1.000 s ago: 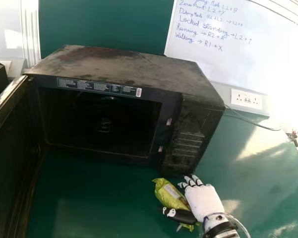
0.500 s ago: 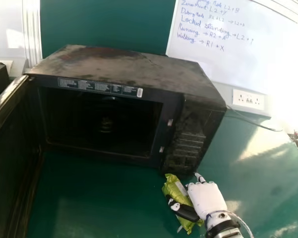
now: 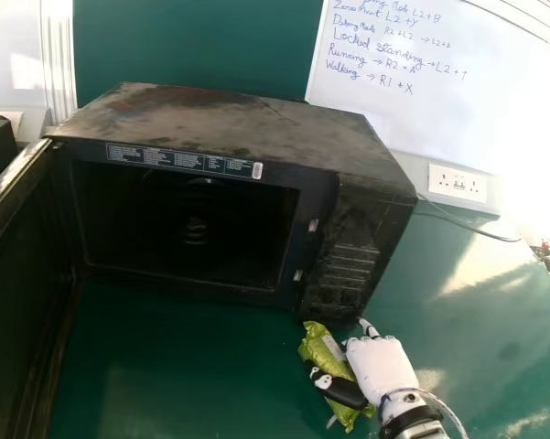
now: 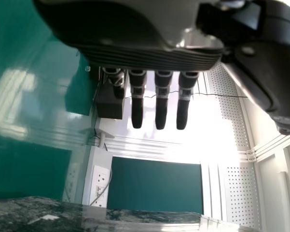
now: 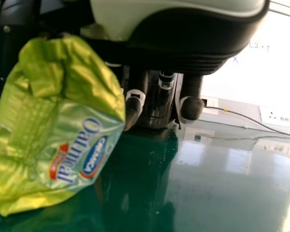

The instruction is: Put biscuit inside oven

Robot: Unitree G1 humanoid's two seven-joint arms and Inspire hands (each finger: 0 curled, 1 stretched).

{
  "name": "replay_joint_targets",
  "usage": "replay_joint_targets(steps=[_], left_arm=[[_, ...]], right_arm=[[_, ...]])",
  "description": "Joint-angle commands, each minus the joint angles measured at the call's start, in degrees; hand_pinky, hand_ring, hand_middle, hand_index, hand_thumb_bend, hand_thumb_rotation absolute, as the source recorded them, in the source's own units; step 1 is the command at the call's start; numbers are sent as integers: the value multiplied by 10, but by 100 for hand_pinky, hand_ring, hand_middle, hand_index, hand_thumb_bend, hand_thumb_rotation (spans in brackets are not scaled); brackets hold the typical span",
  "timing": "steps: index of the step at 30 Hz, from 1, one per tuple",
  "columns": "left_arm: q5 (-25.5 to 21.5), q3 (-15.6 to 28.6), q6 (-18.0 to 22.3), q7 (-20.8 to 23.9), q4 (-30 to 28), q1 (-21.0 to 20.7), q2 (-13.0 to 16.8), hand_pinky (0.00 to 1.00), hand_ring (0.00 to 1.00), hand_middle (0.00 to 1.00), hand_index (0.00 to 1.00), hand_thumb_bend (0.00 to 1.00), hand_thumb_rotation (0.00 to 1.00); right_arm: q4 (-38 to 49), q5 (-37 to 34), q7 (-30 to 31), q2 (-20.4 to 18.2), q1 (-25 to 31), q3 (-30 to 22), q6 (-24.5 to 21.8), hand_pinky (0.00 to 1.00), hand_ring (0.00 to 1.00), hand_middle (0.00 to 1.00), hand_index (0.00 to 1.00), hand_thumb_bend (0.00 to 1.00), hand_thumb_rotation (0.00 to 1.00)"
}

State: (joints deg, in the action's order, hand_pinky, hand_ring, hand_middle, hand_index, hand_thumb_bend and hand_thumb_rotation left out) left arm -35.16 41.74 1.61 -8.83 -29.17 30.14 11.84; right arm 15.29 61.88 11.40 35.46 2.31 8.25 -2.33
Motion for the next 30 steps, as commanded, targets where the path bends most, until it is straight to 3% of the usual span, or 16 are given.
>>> replay_joint_targets(steps=[1, 14, 22, 30], left_arm=[[-18, 7, 1, -8, -1, 0, 1, 76, 82, 86, 83, 84, 76], [-36, 9, 2, -15, 4, -2, -1, 73, 81, 85, 83, 84, 77], [-31, 13, 5, -18, 11, -4, 3, 72, 81, 85, 84, 84, 79], [-30, 14, 11, -26, 17, -8, 3, 76, 84, 89, 87, 85, 85]], right_arm=[[-7, -4, 3, -2, 4, 6, -2, 0, 0, 0, 8, 57, 0], [12, -18, 18, -3, -1, 6, -2, 0, 0, 0, 8, 61, 0], [69, -118, 63, -11, 7, -22, 2, 0, 0, 0, 8, 61, 0], [107, -207, 117, -25, 8, -47, -24, 0, 0, 0, 9, 59, 0]])
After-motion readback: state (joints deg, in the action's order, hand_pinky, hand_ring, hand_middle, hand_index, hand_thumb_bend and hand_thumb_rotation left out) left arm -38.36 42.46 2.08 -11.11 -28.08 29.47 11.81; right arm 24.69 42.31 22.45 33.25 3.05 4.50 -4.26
